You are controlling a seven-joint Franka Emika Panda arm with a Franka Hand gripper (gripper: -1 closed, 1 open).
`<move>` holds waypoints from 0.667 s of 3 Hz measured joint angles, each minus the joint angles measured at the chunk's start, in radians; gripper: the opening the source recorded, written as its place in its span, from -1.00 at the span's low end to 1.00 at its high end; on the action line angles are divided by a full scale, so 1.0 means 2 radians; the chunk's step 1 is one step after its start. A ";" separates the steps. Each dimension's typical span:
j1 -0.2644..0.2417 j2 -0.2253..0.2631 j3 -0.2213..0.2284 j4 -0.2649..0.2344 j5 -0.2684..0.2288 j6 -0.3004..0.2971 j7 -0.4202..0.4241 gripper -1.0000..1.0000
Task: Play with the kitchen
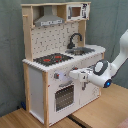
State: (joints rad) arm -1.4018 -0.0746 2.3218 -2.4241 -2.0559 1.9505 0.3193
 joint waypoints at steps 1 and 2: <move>0.000 0.000 0.001 0.001 0.004 0.001 0.062 -1.00; 0.000 0.000 0.001 0.002 0.006 0.001 0.122 -1.00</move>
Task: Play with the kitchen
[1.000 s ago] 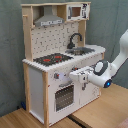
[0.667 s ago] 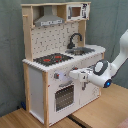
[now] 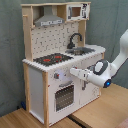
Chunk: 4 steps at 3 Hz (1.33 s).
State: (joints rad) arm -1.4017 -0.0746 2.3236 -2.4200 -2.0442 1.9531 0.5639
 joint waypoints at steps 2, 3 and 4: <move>0.000 0.000 0.000 0.001 0.002 0.001 0.118 -1.00; 0.000 0.000 0.001 0.002 0.004 0.002 0.171 -1.00; 0.000 0.000 0.001 0.003 0.006 0.003 0.223 -1.00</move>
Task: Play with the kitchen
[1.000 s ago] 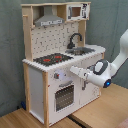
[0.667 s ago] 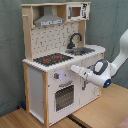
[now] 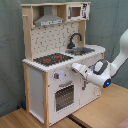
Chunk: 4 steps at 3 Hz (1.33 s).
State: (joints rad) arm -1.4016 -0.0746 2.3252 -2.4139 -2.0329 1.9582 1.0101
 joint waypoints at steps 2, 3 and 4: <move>0.000 0.001 0.000 0.002 0.003 0.003 0.113 -1.00; 0.000 0.004 0.000 0.002 0.005 0.006 0.167 -1.00; 0.000 0.008 -0.001 0.002 0.007 0.012 0.211 -1.00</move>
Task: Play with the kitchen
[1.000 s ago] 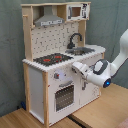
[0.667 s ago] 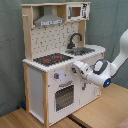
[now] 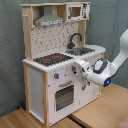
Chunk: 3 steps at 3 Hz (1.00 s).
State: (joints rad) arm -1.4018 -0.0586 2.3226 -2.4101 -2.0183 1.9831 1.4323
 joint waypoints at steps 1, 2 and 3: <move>0.000 0.000 0.000 0.000 0.001 0.001 0.001 1.00; 0.000 0.000 0.000 -0.001 0.005 0.003 0.005 1.00; 0.000 -0.003 0.000 -0.005 0.006 0.002 -0.048 1.00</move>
State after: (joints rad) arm -1.4018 -0.0641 2.3229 -2.4202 -2.0061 1.9864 1.3362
